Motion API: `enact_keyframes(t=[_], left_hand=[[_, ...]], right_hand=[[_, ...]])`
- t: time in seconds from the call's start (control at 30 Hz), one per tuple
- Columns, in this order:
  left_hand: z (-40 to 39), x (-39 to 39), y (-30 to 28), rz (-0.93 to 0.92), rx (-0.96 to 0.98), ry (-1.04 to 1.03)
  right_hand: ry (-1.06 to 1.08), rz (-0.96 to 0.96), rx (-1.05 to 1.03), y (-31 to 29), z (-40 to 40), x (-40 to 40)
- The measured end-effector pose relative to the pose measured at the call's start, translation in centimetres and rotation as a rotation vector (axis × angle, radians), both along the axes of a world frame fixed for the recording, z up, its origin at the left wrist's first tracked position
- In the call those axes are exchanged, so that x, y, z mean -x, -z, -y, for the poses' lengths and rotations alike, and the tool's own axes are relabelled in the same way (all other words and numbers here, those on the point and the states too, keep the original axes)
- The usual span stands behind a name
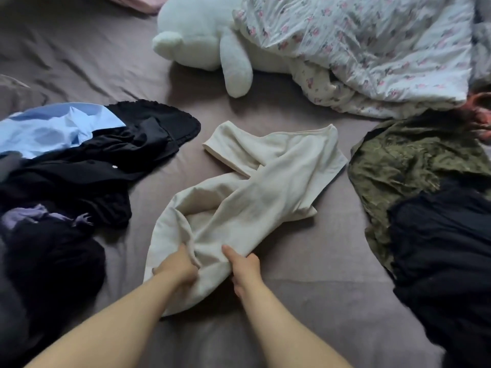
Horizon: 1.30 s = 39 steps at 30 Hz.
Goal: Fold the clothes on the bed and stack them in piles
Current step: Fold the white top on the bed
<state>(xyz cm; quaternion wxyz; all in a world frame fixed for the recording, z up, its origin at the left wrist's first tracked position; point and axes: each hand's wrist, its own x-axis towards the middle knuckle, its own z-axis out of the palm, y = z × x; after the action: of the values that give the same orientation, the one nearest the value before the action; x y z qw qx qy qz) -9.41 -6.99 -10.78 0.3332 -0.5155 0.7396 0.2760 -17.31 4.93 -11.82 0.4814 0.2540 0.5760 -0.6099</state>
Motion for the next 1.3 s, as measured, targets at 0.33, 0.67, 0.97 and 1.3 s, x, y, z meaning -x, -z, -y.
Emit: enact_keyframes(t=[0.33,0.67,0.97,1.3], left_hand=[[-3.0,1.0,-3.6,-0.213,0.302,-0.111],[-8.4,6.4,0.6,-0.522,-0.033,-0.458],[-10.4,8.9,2.2,-0.479,0.010,-0.735],[-10.6,9.9,8.2,-0.598,-0.180,-0.919]], right_hand=[[-0.158,-0.109,-0.156,-8.3,-18.4,10.6],[-0.180,-0.293,-0.575,-1.5,-28.3,6.3],[0.113,-0.276,-0.575,-0.5,-24.0,2.0],[-0.165,-0.616,-1.074,-4.3,-31.4,4.7]])
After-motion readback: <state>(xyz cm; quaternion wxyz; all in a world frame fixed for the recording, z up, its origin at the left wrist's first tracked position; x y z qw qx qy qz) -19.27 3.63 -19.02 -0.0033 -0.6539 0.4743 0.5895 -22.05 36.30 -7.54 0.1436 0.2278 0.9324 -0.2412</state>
